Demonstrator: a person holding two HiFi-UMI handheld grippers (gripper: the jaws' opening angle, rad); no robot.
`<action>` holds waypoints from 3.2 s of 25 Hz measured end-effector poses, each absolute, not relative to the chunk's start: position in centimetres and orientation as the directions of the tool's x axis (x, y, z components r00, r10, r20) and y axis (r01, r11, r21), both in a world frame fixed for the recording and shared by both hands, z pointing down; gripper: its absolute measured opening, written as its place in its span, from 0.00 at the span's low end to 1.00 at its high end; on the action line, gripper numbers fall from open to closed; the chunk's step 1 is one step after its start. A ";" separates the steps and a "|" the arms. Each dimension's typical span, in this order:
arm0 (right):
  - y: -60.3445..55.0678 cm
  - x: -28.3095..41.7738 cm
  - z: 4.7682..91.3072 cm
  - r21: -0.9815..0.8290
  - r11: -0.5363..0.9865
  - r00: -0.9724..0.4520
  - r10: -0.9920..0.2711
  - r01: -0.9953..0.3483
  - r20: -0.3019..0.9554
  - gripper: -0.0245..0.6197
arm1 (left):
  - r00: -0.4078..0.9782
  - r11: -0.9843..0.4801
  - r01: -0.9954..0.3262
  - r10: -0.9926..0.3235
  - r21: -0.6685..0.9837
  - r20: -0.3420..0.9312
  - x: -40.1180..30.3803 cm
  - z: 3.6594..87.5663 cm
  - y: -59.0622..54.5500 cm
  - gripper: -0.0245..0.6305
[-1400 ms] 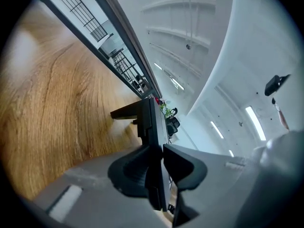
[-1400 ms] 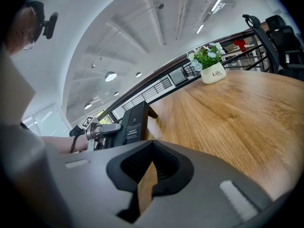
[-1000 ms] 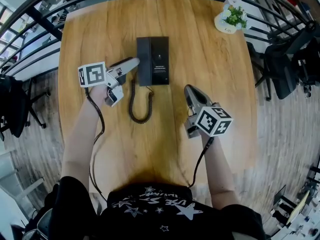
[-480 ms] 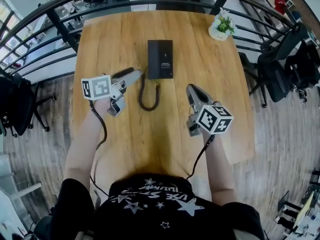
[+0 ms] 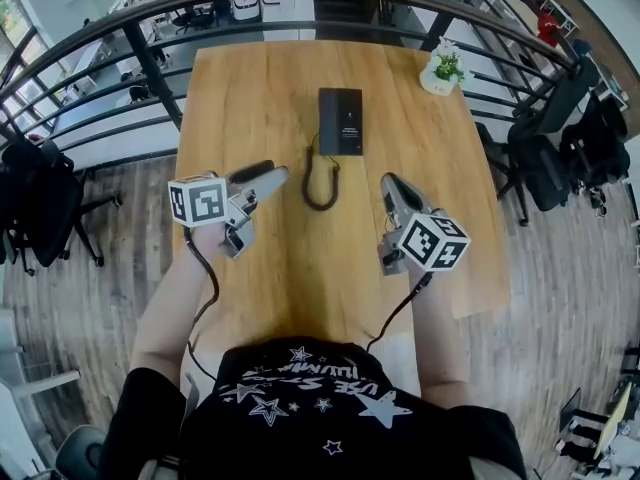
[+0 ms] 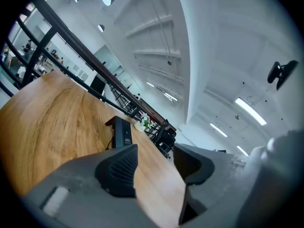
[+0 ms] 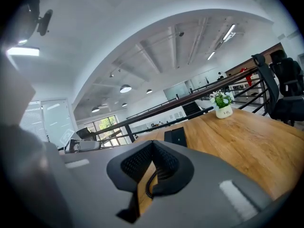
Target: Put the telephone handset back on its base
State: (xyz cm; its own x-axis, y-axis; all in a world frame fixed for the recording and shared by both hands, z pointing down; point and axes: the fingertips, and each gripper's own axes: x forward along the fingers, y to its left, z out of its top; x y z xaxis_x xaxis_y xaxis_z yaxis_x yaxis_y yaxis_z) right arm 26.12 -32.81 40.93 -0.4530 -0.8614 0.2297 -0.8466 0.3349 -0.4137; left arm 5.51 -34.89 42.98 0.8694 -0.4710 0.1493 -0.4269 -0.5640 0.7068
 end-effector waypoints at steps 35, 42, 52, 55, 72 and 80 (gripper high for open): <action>-11.2 13.9 43.4 -0.379 0.070 -0.204 -0.924 -0.923 0.325 0.04 | 0.967 -0.710 -0.253 -0.160 0.657 0.199 -4.7 47.2 -12.0 0.40; -7.8 13.8 44.4 -0.414 0.072 -0.214 -0.927 -0.907 0.308 0.04 | 0.963 -0.766 -0.258 -0.151 0.589 0.225 -3.0 46.6 -8.5 0.37; 1.2 11.8 45.4 -0.434 0.076 -0.228 -0.923 -0.898 0.310 0.04 | 0.937 -0.769 -0.331 -0.201 0.547 0.285 -3.7 46.4 -0.8 0.19; 3.3 11.2 45.1 -0.432 0.081 -0.228 -0.926 -0.898 0.301 0.04 | 0.939 -0.774 -0.326 -0.200 0.543 0.279 -4.0 46.2 1.4 0.19; 16.5 6.8 43.1 -0.407 0.106 -0.236 -0.929 -0.907 0.285 0.04 | 0.941 -0.786 -0.327 -0.219 0.524 0.259 -8.0 44.3 14.1 0.11; 20.8 5.6 42.9 -0.406 0.108 -0.238 -0.928 -0.908 0.285 0.04 | 0.926 -0.789 -0.363 -0.248 0.496 0.283 -10.0 44.1 18.2 0.04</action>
